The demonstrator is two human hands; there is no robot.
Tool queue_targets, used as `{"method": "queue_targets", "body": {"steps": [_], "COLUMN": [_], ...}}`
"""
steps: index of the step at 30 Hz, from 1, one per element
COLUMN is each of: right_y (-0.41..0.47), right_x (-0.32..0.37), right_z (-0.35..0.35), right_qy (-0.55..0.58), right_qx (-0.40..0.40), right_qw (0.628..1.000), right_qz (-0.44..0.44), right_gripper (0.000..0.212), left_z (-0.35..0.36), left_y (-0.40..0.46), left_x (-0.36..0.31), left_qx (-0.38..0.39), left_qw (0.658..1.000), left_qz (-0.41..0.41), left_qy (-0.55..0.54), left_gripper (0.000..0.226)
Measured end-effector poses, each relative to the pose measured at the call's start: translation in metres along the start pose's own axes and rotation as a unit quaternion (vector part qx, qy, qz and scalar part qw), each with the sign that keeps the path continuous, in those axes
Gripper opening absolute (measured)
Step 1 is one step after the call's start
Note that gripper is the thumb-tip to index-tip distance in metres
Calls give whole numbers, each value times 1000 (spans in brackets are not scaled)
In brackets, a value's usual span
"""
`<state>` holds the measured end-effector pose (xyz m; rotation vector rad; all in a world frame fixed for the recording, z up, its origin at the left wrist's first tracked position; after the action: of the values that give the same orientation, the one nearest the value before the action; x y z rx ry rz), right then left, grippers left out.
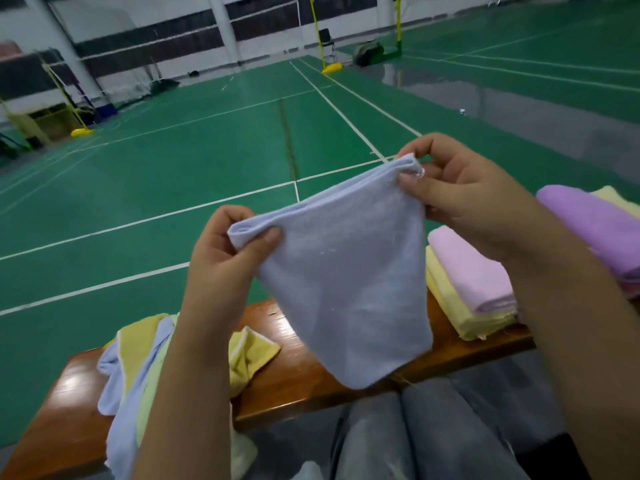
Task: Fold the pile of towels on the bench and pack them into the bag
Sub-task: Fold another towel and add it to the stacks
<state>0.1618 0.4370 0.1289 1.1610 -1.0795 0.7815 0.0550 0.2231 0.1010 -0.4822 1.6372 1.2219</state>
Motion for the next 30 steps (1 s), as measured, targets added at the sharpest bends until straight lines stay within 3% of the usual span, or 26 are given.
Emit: {"method": "queue_targets", "body": {"steps": [3, 5, 9, 13, 18, 22, 25, 30], "right_y": [3, 2, -8, -19, -14, -1, 15, 34], "right_x": [-4, -14, -13, 12, 13, -17, -36, -8], "right_z": [-4, -6, -12, -12, -14, -23, -26, -25], "right_qy": [-100, -124, -31, 67, 97, 59, 2, -43], "right_qx": [-25, -40, -37, 10, 29, 5, -30, -62], "right_qw": [995, 991, 998, 997, 994, 992, 989, 995], "right_qz": [9, 38, 50, 25, 51, 109, 144, 60], "right_gripper": [12, 10, 8, 13, 14, 5, 15, 14], "left_z": [-2, 1, 3, 6, 9, 18, 22, 14], "left_y": [9, 10, -4, -15, -8, 1, 16, 44], "left_x": [-9, -12, -23, -49, -55, -11, 22, 0], "left_qx": [-12, -4, -23, -25, -44, -38, -42, -42], "left_qw": [976, 967, 990, 995, 996, 997, 993, 998], "left_qz": [29, 29, 15, 60, 73, -46, -108, -30], "left_qy": [214, 253, 141, 74, 8, -51, -23, -19], "left_gripper": [23, 23, 28, 9, 6, 9, 14, 3]}}
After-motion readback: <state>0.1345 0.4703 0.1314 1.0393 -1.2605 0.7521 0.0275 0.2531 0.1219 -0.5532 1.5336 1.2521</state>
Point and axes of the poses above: each hand's wrist, its own y-axis towards the middle knuckle, its own z-axis out of the palm, x = y × z, the point moved 7 cm from there along y, towards the middle knuckle, and after that the axes turned 3 degrees about z, right-handed, at the moved point
